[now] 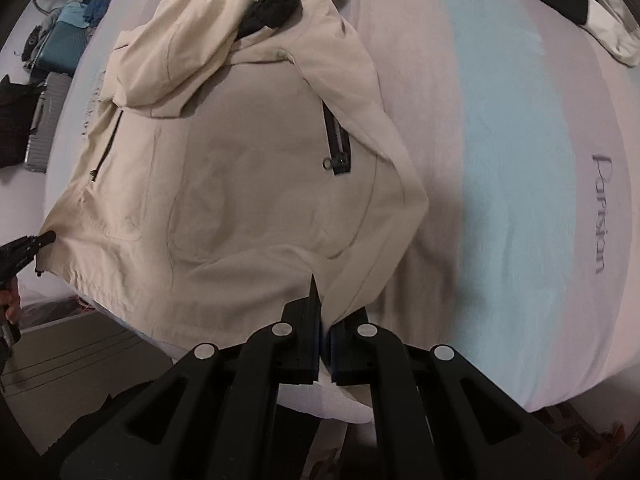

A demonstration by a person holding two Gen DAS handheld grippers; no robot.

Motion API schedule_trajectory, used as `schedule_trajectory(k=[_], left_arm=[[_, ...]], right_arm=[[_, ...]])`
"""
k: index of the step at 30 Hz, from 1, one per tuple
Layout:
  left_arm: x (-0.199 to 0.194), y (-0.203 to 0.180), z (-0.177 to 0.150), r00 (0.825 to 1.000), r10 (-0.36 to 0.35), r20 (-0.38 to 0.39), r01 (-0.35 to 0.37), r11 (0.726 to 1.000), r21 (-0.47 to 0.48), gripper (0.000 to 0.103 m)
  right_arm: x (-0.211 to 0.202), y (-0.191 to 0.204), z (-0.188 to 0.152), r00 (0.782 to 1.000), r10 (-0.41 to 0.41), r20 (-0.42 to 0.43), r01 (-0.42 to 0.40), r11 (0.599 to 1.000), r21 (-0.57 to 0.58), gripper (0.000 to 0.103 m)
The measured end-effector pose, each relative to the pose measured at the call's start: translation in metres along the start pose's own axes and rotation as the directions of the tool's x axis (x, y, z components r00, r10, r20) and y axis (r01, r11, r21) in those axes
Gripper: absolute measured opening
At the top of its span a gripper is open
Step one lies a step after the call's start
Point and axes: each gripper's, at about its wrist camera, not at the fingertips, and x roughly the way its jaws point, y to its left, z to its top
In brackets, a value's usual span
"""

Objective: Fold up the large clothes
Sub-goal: 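Hold the hem with both tools and lift it off the bed, then fold the hem with both tools up over the jacket body toward the hood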

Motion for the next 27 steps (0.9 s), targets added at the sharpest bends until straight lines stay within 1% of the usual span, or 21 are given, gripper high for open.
schedule_trajectory(k=[5,8,11,17,22,24,27], left_arm=[[-0.018,-0.002,0.022,1.000,0.021,0.001,-0.021,1.000,0.002,0.002],[-0.026,0.006,0.036,1.000,0.014,-0.005,-0.014,1.000,-0.017,0.002],[-0.033,0.016,0.051,1.000,0.009,0.004,-0.009,0.999,-0.031,0.002],[-0.054,0.041,0.086,0.998,0.016,0.057,-0.013,0.999,-0.052,0.002],[-0.070,0.058,0.115,0.996,-0.033,0.080,0.039,0.996,-0.078,0.002],[-0.074,0.061,0.128,0.995,-0.041,0.088,0.048,0.996,-0.072,0.002],[-0.079,0.060,0.148,0.994,-0.034,0.101,0.038,0.998,-0.039,0.002]], right_arm=[[-0.019,-0.011,0.022,0.999,0.038,-0.012,-0.038,0.999,0.015,0.002],[-0.031,-0.013,0.041,0.999,0.050,0.006,-0.050,0.999,0.018,0.002],[-0.041,-0.013,0.059,0.998,0.058,0.026,-0.059,0.998,0.028,0.002],[-0.069,-0.013,0.092,0.996,0.024,0.081,-0.026,0.999,0.029,0.002],[-0.080,-0.014,0.116,0.995,0.027,0.096,-0.032,0.998,0.054,0.002],[-0.085,-0.015,0.127,0.995,0.029,0.099,-0.037,0.997,0.074,0.002],[-0.088,-0.013,0.140,0.994,0.019,0.111,-0.028,0.996,0.085,0.002]])
